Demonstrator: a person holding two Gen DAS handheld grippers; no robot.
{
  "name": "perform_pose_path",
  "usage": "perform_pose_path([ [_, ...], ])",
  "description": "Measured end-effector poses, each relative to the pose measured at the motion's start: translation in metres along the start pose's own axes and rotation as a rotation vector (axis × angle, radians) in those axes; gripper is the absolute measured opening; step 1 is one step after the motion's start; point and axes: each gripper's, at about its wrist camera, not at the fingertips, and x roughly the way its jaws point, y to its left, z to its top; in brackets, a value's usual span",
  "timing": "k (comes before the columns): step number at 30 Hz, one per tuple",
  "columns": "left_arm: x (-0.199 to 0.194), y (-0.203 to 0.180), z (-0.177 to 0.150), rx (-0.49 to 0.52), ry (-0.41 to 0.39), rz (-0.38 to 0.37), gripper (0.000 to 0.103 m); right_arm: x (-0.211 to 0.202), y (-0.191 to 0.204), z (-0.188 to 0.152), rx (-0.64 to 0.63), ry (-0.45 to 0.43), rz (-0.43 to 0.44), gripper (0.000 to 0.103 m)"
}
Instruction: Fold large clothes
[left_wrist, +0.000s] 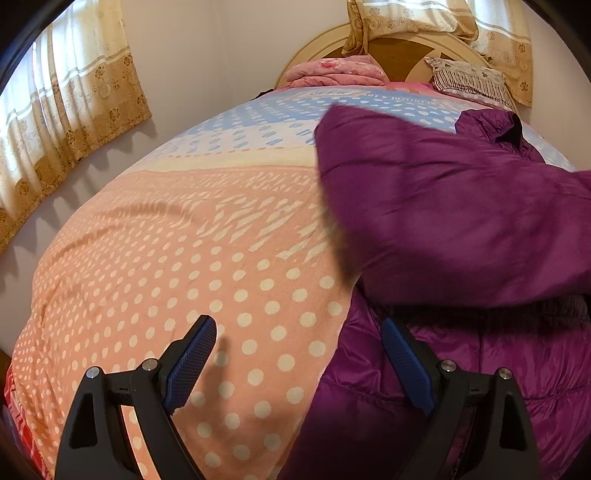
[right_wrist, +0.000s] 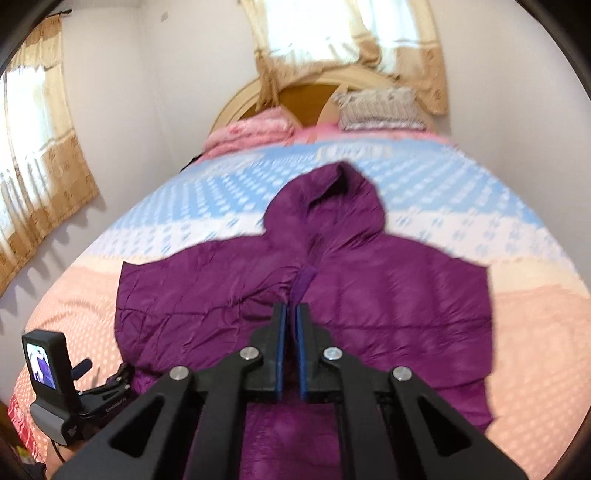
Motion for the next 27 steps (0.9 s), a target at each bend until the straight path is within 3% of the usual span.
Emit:
perform_pose_path([
  [6, 0.002, -0.002, 0.0, 0.013, 0.007, 0.011, 0.091, -0.016, -0.046, -0.012, 0.072, -0.022, -0.103, 0.007],
  [14, 0.003, -0.006, -0.001, 0.037, 0.003, 0.042, 0.091, 0.009, -0.101, -0.045, 0.181, 0.077, -0.266, 0.007],
  [17, 0.002, -0.008, -0.002, 0.044, 0.004, 0.053, 0.092, 0.025, -0.107, -0.056, 0.173, 0.154, -0.287, 0.014],
  [19, 0.001, -0.006, -0.003, 0.04, -0.001, 0.05, 0.092, 0.022, -0.111, -0.06, 0.193, 0.158, -0.308, 0.039],
  [21, -0.002, -0.003, 0.0, 0.044, 0.017, 0.017, 0.092, 0.008, -0.118, -0.059, 0.254, 0.136, -0.311, 0.055],
  [24, -0.017, 0.005, 0.019, 0.035, -0.004, -0.034, 0.092, -0.021, -0.118, -0.05, 0.271, 0.042, -0.365, 0.056],
  [27, -0.038, 0.007, 0.057, -0.022, -0.09, -0.086, 0.092, -0.034, -0.106, -0.027, 0.236, -0.028, -0.326, 0.052],
])
